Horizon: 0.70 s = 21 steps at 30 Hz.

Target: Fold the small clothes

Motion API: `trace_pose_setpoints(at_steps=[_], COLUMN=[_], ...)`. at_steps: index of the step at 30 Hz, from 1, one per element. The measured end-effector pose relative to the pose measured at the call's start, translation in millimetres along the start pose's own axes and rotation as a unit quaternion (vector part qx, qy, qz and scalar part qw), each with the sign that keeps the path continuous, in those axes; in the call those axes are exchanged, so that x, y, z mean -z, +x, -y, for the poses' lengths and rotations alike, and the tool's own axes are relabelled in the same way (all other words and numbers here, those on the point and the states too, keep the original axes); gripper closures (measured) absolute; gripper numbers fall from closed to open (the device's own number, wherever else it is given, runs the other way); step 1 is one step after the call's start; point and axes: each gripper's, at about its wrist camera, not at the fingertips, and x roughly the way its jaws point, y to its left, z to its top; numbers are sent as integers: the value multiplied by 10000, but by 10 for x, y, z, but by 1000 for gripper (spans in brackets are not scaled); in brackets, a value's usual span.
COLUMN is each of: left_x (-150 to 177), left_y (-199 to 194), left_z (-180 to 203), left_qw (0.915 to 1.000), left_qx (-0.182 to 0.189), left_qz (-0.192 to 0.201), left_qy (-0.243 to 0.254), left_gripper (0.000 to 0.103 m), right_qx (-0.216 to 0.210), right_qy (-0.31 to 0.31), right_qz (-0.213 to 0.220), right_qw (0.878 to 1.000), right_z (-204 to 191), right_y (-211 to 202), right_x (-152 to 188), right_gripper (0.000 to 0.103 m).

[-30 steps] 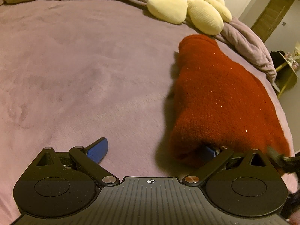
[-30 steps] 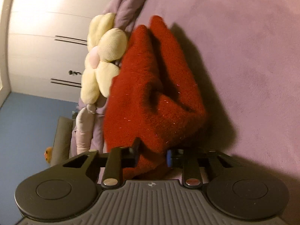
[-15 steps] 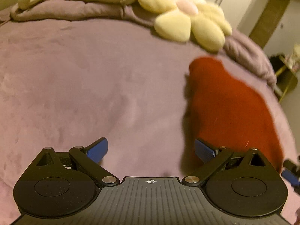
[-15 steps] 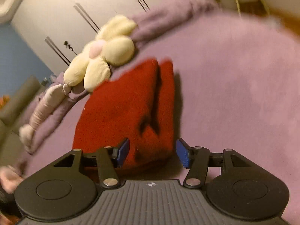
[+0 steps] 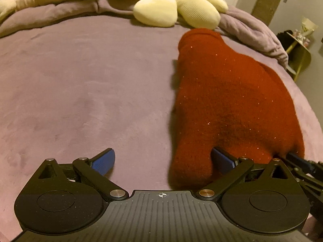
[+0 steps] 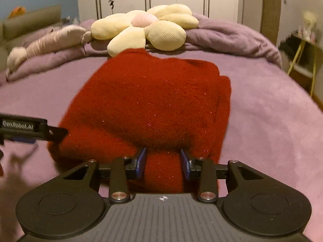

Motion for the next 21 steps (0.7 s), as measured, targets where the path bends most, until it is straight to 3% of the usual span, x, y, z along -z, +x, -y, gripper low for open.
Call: trace_pose_setpoints(at_steps=[4,7,11,16,21], left_x=[-11,18,139,295,324], left_y=[-77,-292,-555,-749,-910], left_z=[9,43,126,254,335], left_qw=[10000,9997,9986,9965,9933], left_qx=[-40,-155,-456,-589,-766], left_qz=[28,191,108,14,85], left_qy=[-24,88,249,601,865], left_gripper=[0,0,0,0,0], right_qx=[21,49,93,230,459], right_qy=[-126,-226,-13,143,401], right_qz=[-93,-140,-358,-686,-849], right_qw=[9999,9996,9993,9973,9945], right_z=[-45,-67,-94,-149,-108], right_y=[10,-189,-534,-805,-944], right_x=[-62,-112,44,283,177], right_gripper=[68,58,24,7,4])
